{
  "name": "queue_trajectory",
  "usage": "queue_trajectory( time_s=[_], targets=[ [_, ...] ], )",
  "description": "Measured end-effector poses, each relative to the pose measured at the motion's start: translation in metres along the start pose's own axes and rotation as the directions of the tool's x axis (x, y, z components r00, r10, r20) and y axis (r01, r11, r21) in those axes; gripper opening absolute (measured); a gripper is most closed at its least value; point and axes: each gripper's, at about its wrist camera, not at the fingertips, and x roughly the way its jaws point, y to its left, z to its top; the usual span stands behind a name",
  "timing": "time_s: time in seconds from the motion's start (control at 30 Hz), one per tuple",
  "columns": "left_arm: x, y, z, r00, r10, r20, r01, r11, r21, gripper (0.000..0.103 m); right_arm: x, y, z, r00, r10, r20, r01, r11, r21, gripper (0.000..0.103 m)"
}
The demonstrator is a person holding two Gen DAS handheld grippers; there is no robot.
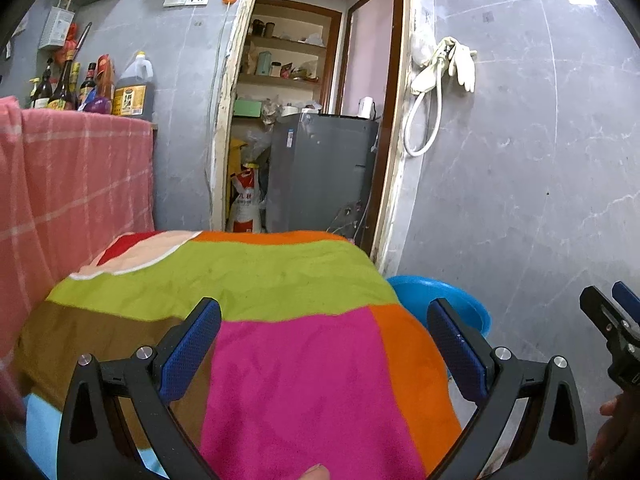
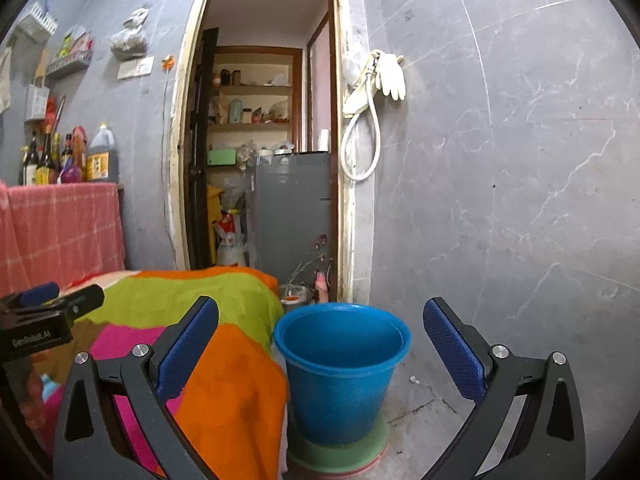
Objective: Collect trash
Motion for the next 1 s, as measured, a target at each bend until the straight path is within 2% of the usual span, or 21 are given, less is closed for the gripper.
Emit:
queue_trajectory(
  time_s=[0.23,0.37,0.63,1.0],
  targets=[
    [-0.011,0.002,-0.025,0.999,0.025,-0.036,-0.025,1.0,0.01,0.101,-0.014,0.002,-0.021,1.0,-0.002,-0.031,0.002,1.0,0.0,0.103],
    [-0.017,0.003,-0.036,0.998,0.03,-0.056,-0.029,1.0,0.008,0.101,-0.023,0.002,-0.03,1.0,-0.015,-0.02,0.015,1.0,0.0,0.103],
    [-0.032,0.004,-0.055,0.998,0.055,-0.01,-0.055,0.998,0.034,0.101,-0.037,-0.002,-0.041,1.0,-0.027,0.006,0.027,1.0,0.009,0.103],
    [-0.038,0.007,-0.067,0.997,0.071,0.007,-0.071,0.997,0.043,0.101,-0.041,-0.005,-0.056,0.999,-0.043,0.006,0.043,0.999,0.008,0.103]
  ],
)
